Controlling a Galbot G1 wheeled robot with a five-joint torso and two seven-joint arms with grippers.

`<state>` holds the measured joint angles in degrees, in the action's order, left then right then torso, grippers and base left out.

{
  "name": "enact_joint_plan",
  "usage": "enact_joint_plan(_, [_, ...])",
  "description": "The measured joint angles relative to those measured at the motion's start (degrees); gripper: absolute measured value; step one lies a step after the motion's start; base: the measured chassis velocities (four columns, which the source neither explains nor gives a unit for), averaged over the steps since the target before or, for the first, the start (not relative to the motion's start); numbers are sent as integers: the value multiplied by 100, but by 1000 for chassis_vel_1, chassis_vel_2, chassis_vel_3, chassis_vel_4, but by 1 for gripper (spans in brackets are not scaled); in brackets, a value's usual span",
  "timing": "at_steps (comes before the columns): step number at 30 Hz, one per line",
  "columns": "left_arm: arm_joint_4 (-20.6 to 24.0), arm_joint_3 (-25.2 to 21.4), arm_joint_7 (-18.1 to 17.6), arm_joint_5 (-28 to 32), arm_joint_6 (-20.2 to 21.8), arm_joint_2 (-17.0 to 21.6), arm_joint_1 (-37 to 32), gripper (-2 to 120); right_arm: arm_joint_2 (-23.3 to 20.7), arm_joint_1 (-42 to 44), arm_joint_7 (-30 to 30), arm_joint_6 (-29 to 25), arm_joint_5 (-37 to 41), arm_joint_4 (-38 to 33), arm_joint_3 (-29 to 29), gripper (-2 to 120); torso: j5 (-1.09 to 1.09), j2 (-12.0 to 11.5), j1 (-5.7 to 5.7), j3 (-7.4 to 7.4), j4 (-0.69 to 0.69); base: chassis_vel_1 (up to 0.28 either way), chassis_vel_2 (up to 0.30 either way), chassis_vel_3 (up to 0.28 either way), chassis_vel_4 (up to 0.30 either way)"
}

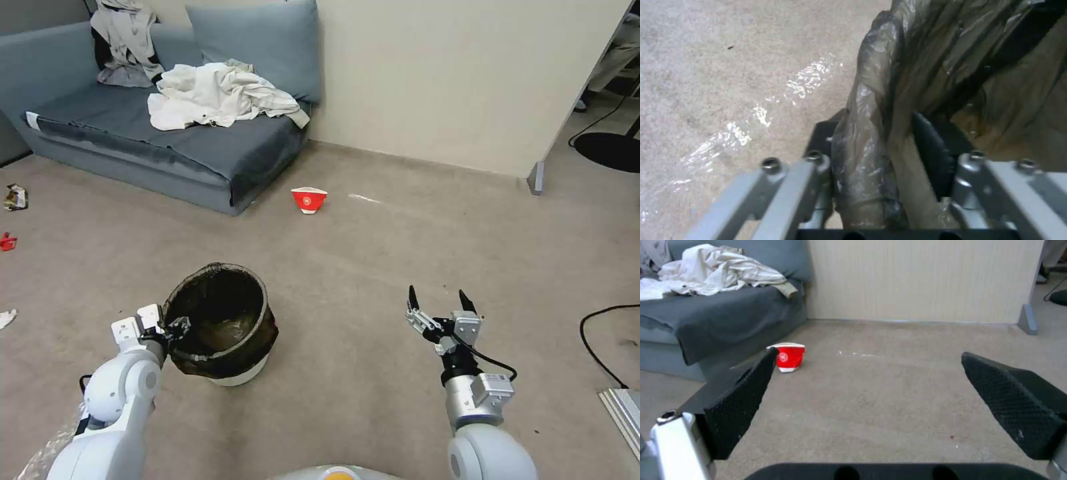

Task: Pick up the trash can from the floor.

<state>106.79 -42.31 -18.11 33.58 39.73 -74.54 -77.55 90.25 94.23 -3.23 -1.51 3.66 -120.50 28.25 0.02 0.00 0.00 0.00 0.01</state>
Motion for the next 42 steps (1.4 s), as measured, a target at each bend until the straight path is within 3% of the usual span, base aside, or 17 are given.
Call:
enact_joint_plan(7, [-19, 32, -1, 12, -190, 0, -50, 10, -1, 23, -6, 2, 5, -16, 29, 100, -1, 0, 0, 0, 0, 0, 0, 0, 0])
enact_joint_plan(16, [130, 6, 20, 123, -366, 6, -233, 7, 4, 24, -16, 0, 7, -21, 29, 100, -3, 0, 0, 0, -1, 0, 0, 0, 0])
enact_joint_plan(20, [272, -4, 65, 235, -748, 9, -384, 6, 12, 5, -30, 2, 7, -37, 29, 100, -7, 0, 0, 0, -2, 0, 0, 0, 0])
enact_joint_plan(26, [633, -74, 171, 459, -1136, 35, -605, 4, 12, -21, -49, 42, 7, -53, 41, 100, -2, 0, 0, 0, 0, 0, 0, 0, 0])
enact_joint_plan(27, [918, -108, 249, 613, -1256, 71, -744, 4, 12, -32, -51, 72, 7, -55, 41, 100, -3, 0, 0, 0, -1, 0, 0, 0, 0])
enact_joint_plan(33, [1573, -193, 503, 821, -1568, 125, -1067, 4, 32, -57, -59, 109, 5, -55, 37, 100, -1, 0, 0, 0, -1, 0, 0, 0, 0])
enact_joint_plan(42, [2199, 1, 828, 420, -2544, -9, -1448, 4, 69, -47, -67, 113, -1, -84, 27, 100, -1, 0, 0, 0, 0, 0, 0, 0, 0])
